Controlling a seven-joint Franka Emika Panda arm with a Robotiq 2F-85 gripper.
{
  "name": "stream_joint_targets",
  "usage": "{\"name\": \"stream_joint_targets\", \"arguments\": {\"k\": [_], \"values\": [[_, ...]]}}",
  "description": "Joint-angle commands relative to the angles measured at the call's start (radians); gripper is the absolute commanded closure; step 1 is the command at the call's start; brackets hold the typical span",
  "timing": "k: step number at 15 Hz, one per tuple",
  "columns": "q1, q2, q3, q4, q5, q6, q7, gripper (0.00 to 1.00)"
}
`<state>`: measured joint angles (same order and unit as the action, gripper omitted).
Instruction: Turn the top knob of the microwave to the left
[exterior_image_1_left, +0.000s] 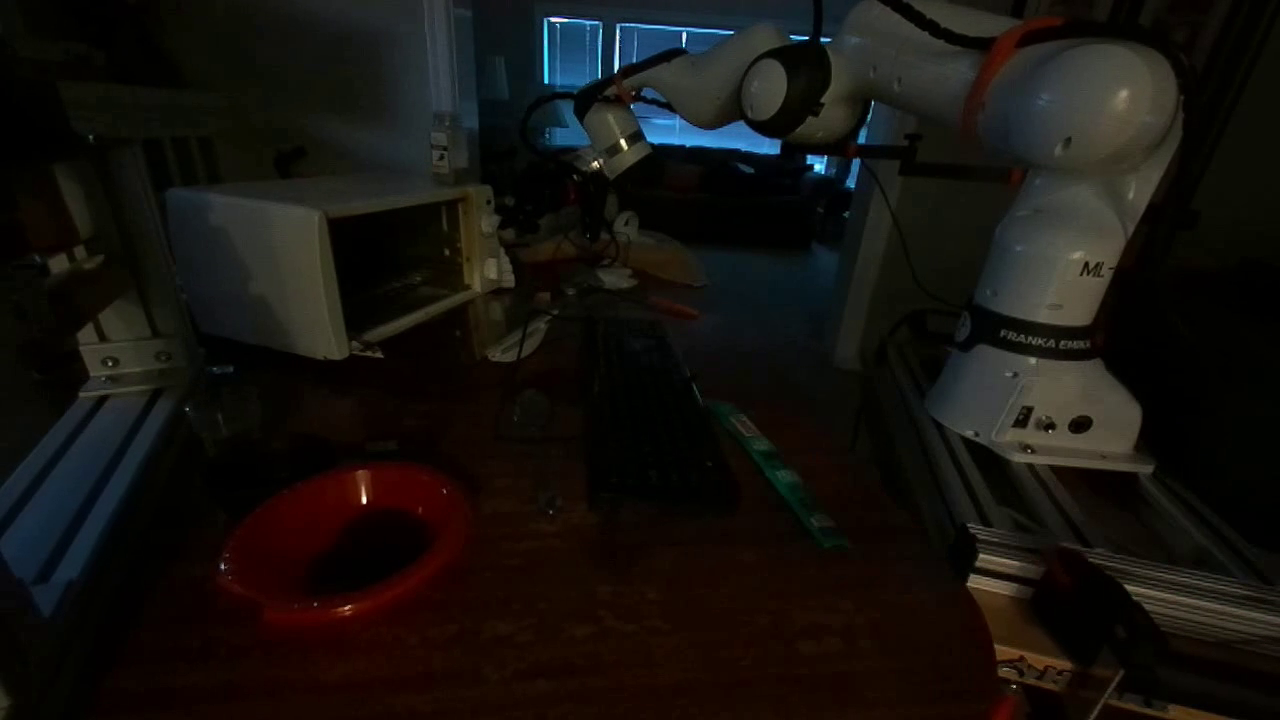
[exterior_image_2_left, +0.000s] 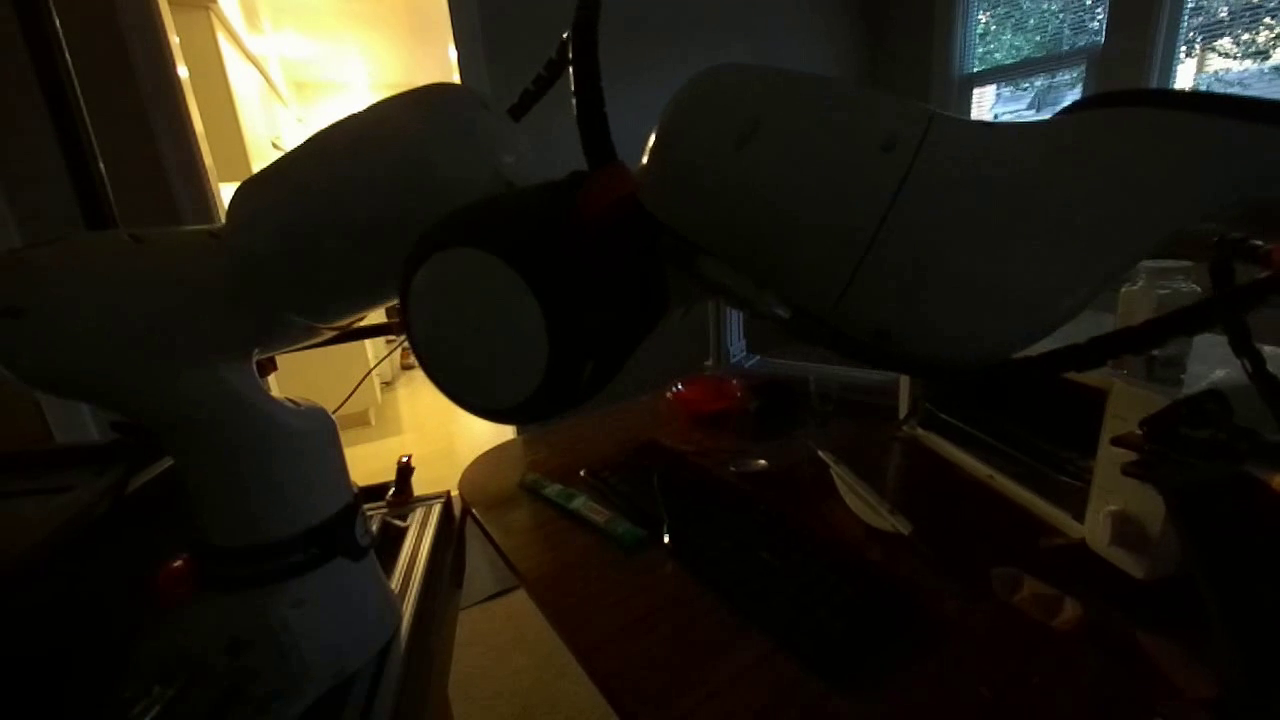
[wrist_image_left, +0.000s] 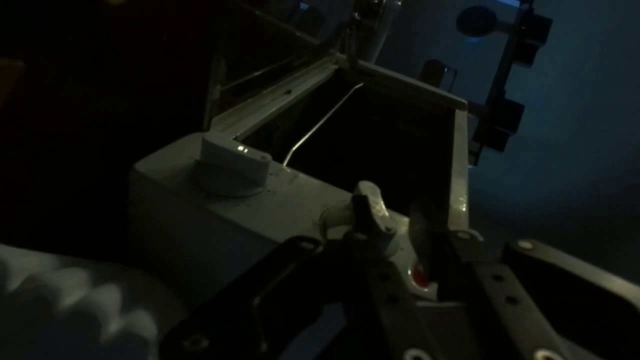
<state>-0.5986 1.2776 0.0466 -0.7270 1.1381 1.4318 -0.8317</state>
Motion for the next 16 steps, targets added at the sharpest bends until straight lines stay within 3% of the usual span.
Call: {"name": "stream_joint_targets", "arguments": {"k": [1, 7, 16], "values": [[0.032, -0.077, -0.011, -0.091, -0.008, 0.052, -0.050, 0.74], [0.067, -0.167, -0.036, -0.215, -0.032, 0.115, -0.142, 0.77], [0.109, -0.359, -0.048, -0.504, -0.024, 0.258, -0.288, 0.84]]}}
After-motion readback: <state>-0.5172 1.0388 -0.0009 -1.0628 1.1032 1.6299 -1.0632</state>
